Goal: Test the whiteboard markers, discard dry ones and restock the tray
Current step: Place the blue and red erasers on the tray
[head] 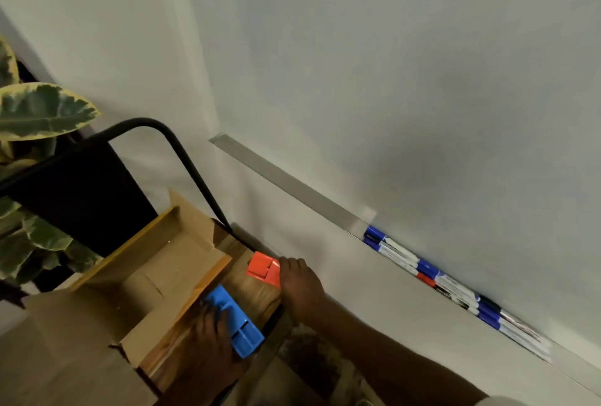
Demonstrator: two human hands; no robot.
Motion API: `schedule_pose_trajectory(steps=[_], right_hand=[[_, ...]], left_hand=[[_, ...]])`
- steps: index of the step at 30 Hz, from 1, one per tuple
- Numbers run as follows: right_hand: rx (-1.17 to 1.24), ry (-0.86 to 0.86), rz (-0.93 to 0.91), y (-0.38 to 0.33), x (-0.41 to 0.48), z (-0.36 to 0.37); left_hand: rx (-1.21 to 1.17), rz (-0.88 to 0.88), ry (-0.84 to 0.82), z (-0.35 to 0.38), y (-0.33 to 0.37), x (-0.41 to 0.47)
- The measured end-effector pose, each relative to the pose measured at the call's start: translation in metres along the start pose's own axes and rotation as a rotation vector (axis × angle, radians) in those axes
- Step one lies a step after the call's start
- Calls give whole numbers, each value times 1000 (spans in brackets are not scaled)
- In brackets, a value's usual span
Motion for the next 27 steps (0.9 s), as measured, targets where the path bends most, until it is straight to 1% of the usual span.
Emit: schedule_pose_trajectory(steps=[3,5,8,10,13,17,20,23,27], right_hand=[[134,182,10,25,-4,-43],[142,253,40,46,-4,-72],[113,341,135,87,9,-99],[94,351,181,111,21,-107],[55,317,190,134,34,-109],[7,269,171,141,44,-98],[-16,261,187,140,47,-97],[-8,265,242,138,46,-96],[-19,290,294,138,43,-93]], left_hand=[[16,83,85,-10,16,9],[13,118,129,-24,29,13],[14,190,179,-39,50,16],[4,210,242,-42,58,21],[-44,171,347,-45,65,25],[-12,195,374,-45,77,28],[1,203,450,-44,79,32],[0,222,458,-47,83,34],[-27,220,382,-48,85,32]])
Point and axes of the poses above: each hand's wrist, its own x-axis towards the middle knuckle, its own z-axis out of the palm, y = z × x, the point moved 9 cm from there along x, towards the middle knuckle, and after that the axes turned 11 degrees about x, right-handed, at the moved point
